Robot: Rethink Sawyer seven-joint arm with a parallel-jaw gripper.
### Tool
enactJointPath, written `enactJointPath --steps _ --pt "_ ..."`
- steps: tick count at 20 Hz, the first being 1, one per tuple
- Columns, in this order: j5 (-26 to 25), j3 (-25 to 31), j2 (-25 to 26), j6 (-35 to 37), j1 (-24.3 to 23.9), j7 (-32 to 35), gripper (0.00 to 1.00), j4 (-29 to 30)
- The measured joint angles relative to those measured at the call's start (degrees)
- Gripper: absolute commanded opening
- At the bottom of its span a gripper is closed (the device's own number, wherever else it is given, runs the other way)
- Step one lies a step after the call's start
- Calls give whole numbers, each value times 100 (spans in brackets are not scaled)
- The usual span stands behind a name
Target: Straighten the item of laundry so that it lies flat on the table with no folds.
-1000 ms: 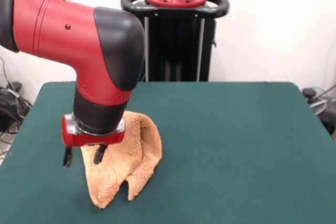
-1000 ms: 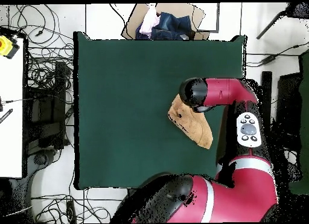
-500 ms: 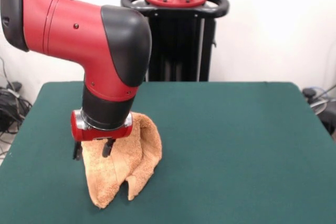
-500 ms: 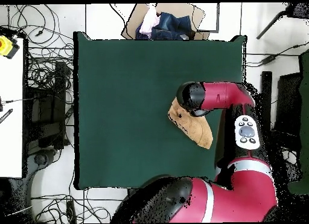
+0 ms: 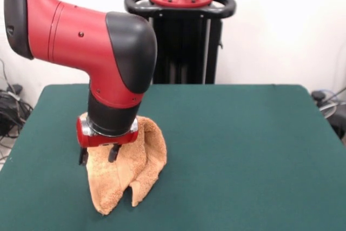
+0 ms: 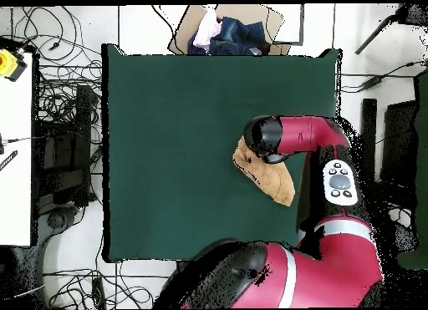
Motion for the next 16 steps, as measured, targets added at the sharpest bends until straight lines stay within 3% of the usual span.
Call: enactJointPath --steps 7,16 --pt "0 0 326 -329 -1 0 100 -2" --pt "2 -12 344 -422 -1 -1 100 -4"
